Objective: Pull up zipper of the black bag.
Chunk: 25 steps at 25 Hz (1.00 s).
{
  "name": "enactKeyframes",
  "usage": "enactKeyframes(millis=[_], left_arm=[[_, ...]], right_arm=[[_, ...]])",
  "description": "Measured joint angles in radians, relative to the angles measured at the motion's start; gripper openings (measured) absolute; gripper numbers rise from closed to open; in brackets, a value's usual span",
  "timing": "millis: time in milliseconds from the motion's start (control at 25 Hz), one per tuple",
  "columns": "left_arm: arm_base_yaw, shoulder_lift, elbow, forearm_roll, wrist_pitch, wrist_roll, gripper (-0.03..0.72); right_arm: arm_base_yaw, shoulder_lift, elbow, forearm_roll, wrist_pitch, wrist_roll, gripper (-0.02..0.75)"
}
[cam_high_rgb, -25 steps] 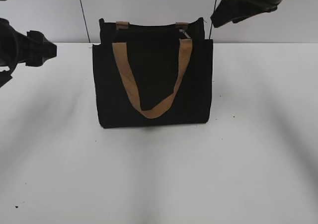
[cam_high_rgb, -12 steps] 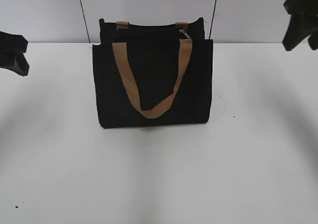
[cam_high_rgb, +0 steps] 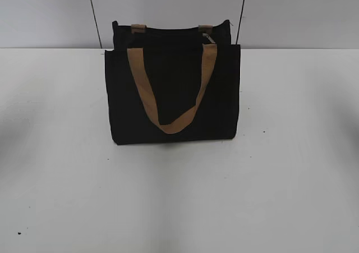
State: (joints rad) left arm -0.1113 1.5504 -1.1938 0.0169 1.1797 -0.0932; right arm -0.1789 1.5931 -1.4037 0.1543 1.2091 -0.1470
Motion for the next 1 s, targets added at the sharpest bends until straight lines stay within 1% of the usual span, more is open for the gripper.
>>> enactKeyframes(millis=[160, 280, 400, 680, 800, 1000], left_arm=[[0.000, -0.065, 0.022, -0.001, 0.023, 0.009, 0.545], [0.000, -0.178, 0.101, -0.017, 0.025, 0.010, 0.544], [0.000, -0.321, 0.207, -0.034, 0.031, 0.012, 0.543], [0.000, -0.712, 0.449, -0.037, -0.073, 0.012, 0.541], [0.000, -0.912, 0.532, -0.028, -0.096, 0.012, 0.542], [0.000, -1.168, 0.597, 0.010, -0.105, 0.012, 0.542]], right_arm=[[0.000, -0.170, 0.197, 0.020, 0.002, -0.021, 0.389], [0.000, -0.309, 0.334, 0.027, 0.004, -0.039, 0.388], [0.000, -0.450, 0.442, 0.030, 0.006, -0.051, 0.388], [0.000, -0.743, 0.643, 0.031, 0.006, -0.055, 0.387], [0.000, -0.884, 0.727, 0.031, 0.007, -0.063, 0.387], [0.000, -1.071, 0.825, 0.031, -0.035, -0.088, 0.387]])
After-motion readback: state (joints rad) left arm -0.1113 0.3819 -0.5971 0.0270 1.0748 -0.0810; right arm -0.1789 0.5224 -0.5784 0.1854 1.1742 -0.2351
